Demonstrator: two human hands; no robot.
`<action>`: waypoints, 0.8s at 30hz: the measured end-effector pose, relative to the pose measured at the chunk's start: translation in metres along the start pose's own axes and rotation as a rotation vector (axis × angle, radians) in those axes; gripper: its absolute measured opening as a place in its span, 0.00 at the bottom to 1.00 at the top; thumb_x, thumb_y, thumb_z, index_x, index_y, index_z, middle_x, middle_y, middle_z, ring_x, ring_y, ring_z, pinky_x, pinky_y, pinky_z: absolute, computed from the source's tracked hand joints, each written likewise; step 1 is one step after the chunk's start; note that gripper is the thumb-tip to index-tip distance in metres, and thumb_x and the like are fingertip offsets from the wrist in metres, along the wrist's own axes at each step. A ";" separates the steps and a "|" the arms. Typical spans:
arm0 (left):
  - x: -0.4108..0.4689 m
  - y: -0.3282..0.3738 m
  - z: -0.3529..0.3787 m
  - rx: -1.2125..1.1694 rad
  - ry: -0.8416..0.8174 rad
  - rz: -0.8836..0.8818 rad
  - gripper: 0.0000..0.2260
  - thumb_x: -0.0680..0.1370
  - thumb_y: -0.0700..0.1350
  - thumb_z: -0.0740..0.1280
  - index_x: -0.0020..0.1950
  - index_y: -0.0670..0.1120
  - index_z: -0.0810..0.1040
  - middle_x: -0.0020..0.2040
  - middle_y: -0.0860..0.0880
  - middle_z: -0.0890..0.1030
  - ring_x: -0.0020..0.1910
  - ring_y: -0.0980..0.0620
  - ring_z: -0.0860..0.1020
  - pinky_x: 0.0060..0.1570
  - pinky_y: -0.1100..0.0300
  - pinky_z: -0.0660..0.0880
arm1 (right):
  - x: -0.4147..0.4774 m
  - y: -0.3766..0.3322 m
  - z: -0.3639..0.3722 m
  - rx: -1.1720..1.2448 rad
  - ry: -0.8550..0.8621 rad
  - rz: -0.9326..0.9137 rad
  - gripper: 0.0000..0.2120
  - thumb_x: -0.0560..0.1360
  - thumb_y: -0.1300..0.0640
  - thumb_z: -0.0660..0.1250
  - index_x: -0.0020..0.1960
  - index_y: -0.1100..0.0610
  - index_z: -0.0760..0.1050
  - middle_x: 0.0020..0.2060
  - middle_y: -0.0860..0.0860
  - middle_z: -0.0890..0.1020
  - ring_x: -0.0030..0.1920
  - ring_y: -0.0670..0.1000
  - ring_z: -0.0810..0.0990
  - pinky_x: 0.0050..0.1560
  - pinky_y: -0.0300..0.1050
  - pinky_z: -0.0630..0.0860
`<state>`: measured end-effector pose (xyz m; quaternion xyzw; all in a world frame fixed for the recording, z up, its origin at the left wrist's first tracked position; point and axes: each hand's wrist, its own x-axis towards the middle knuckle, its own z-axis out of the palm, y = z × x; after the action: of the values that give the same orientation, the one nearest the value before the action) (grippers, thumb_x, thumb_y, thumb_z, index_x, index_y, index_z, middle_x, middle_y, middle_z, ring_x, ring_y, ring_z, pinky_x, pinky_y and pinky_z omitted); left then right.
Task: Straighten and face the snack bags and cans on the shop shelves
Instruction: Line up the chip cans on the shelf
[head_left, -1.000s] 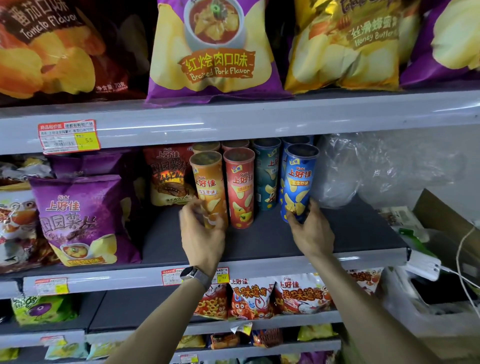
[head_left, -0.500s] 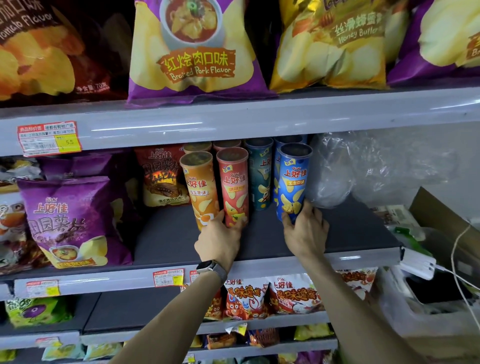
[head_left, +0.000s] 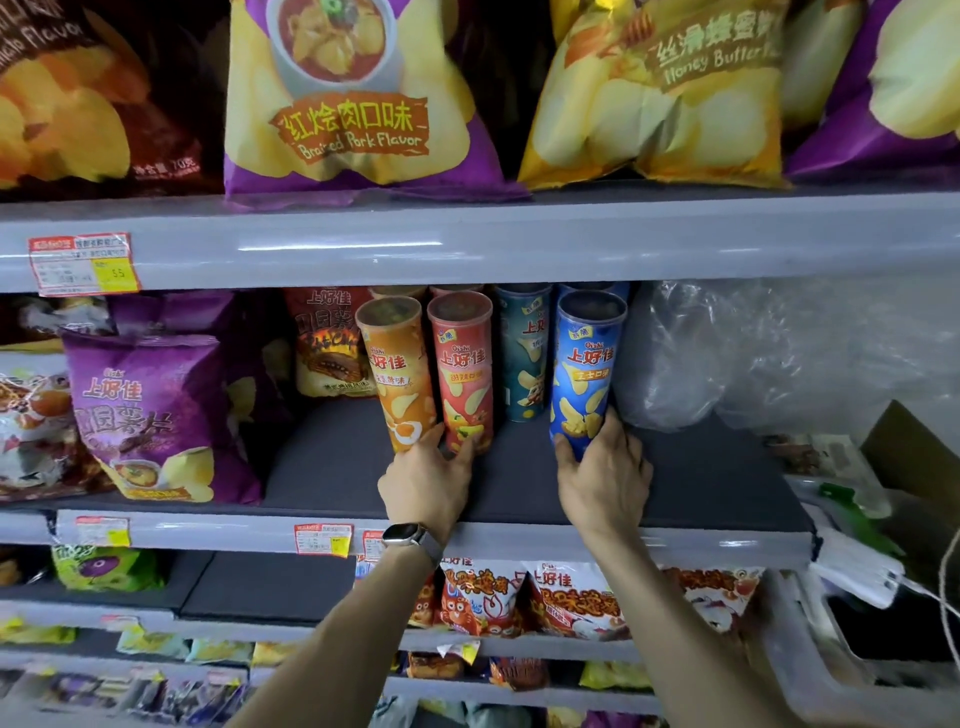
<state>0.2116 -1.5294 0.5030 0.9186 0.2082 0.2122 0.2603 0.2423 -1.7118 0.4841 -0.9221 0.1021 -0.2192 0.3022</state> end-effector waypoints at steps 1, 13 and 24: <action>0.000 0.001 0.000 -0.003 0.008 -0.002 0.17 0.79 0.66 0.66 0.55 0.55 0.83 0.47 0.45 0.86 0.50 0.37 0.83 0.43 0.53 0.73 | 0.000 -0.001 -0.001 -0.007 -0.001 0.002 0.34 0.77 0.44 0.72 0.75 0.60 0.67 0.65 0.60 0.79 0.65 0.62 0.76 0.63 0.59 0.71; -0.002 -0.004 -0.002 -0.048 0.018 0.028 0.15 0.79 0.64 0.68 0.54 0.54 0.83 0.45 0.43 0.86 0.46 0.35 0.82 0.40 0.54 0.70 | -0.003 -0.005 -0.003 -0.060 0.024 0.017 0.35 0.76 0.44 0.74 0.74 0.61 0.68 0.63 0.60 0.80 0.63 0.62 0.78 0.60 0.59 0.74; -0.012 -0.018 -0.030 -0.088 -0.148 0.087 0.11 0.80 0.54 0.65 0.61 0.58 0.83 0.48 0.43 0.85 0.49 0.35 0.81 0.43 0.52 0.75 | -0.001 -0.004 -0.042 -0.059 -0.174 0.079 0.34 0.79 0.40 0.66 0.79 0.54 0.63 0.70 0.57 0.77 0.71 0.60 0.72 0.71 0.57 0.70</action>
<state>0.1818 -1.5095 0.5132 0.9276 0.1389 0.1636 0.3058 0.2223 -1.7302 0.5162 -0.9414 0.1183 -0.1228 0.2910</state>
